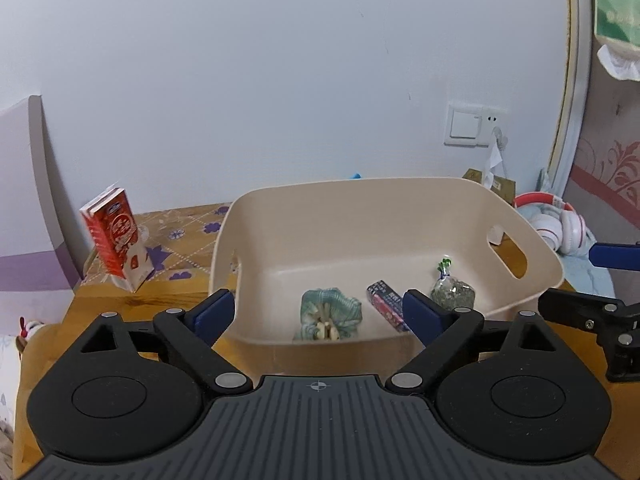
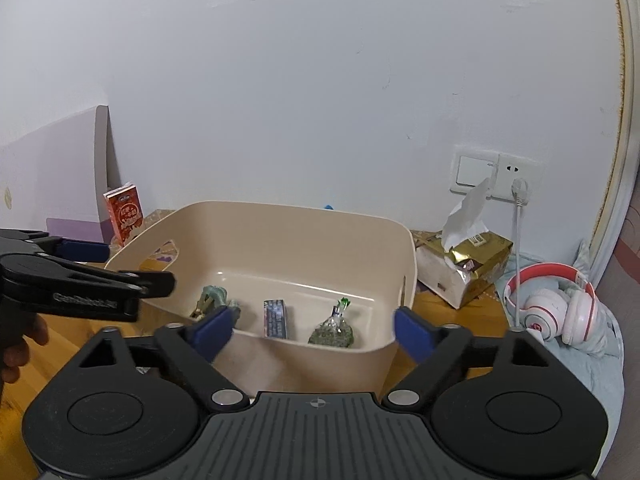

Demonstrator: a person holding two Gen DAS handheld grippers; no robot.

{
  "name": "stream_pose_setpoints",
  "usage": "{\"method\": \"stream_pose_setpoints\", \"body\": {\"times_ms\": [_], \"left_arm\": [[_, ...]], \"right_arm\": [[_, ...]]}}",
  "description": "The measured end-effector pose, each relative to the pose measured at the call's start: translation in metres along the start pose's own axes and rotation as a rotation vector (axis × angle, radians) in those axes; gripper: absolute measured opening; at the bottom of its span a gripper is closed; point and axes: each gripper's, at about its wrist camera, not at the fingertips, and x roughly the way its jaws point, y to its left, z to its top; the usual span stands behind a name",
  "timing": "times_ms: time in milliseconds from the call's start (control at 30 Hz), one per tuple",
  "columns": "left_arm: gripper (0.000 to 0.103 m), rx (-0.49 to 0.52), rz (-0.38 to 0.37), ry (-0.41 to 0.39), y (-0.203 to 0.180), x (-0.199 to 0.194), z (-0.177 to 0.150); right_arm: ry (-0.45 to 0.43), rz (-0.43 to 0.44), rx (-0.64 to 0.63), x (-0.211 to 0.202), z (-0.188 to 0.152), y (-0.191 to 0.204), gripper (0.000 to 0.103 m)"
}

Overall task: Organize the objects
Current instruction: 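Pull both grippers back toward the tin and black box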

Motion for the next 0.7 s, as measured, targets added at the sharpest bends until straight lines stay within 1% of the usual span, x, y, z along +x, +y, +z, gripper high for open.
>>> {"method": "stream_pose_setpoints", "body": {"times_ms": [100,167,233,333,433,700], "left_arm": [[0.092,0.005,-0.005,0.0,0.007,-0.009,-0.004],[0.092,0.01,-0.008,0.001,0.013,-0.016,-0.01],[0.092,0.011,-0.01,0.009,0.017,-0.019,-0.015],[0.092,0.012,-0.018,0.041,0.022,-0.021,-0.025],[0.093,0.026,-0.009,0.069,0.025,-0.017,-0.035],[0.092,0.012,0.014,0.171,0.03,0.01,-0.064]], "right_arm": [[0.0,0.002,0.006,-0.006,-0.006,-0.001,0.094],[0.006,0.006,0.016,-0.009,-0.01,-0.002,0.101],[0.014,0.006,0.02,-0.011,-0.015,-0.003,0.103],[0.045,0.007,0.003,-0.009,-0.025,-0.001,0.103],[0.08,-0.003,-0.012,-0.002,-0.036,0.001,0.103],[0.157,-0.036,-0.047,0.023,-0.063,0.007,0.103]]}}
